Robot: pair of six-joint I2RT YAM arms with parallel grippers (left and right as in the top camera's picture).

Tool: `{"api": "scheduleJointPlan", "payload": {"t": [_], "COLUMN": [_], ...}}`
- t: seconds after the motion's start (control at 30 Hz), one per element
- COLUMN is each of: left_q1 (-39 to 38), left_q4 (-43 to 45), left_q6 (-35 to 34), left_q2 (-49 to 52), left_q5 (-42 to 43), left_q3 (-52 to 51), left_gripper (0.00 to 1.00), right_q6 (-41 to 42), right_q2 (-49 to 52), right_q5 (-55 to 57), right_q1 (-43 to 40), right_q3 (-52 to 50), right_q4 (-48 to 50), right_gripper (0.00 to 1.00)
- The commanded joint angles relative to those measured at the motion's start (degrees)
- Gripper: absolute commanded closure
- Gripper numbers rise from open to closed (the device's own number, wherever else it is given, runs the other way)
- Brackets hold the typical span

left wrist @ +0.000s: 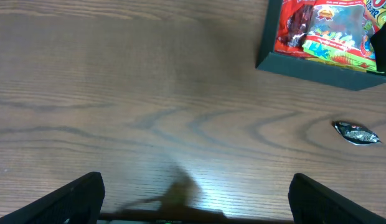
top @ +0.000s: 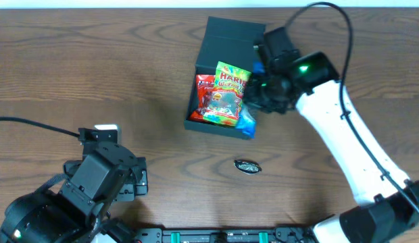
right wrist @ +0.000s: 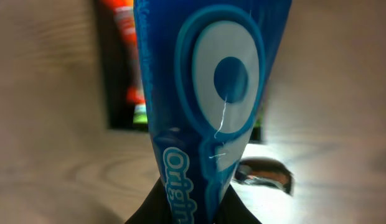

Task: Pack container
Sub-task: 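Carry the Oreo pack into the box's left side and release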

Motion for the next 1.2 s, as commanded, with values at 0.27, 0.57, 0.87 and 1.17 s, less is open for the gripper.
{"api": "scheduleJointPlan", "payload": {"t": [0.27,0.57,0.87,1.17], "left_q1": [-0.1,-0.1,-0.1,-0.1], "left_q4": [0.0,0.0,-0.2,-0.2], "left_q6": [-0.5,-0.4,-0.4,-0.4], "left_q2": [0.1,0.1,0.1,0.1], "left_q5": [-0.2,-0.2,-0.2,-0.2], "left_q3": [-0.2,-0.2,-0.2,-0.2], "left_gripper": [0.05,0.05,0.05,0.05], "right_q6": [-9.4,-9.9,-2.8,0.7], "right_q2": [13.2,28.1,30.9,34.0], "right_q5": [-4.4,-4.6,3.5,6.6], "right_q1": [3.3,8.4,10.5,10.8], "right_q3": [16.5,25.4,25.3,25.2], "right_q4": [-0.9,1.3,2.5,4.5], "right_gripper": [0.98,0.98,0.98,0.98]}}
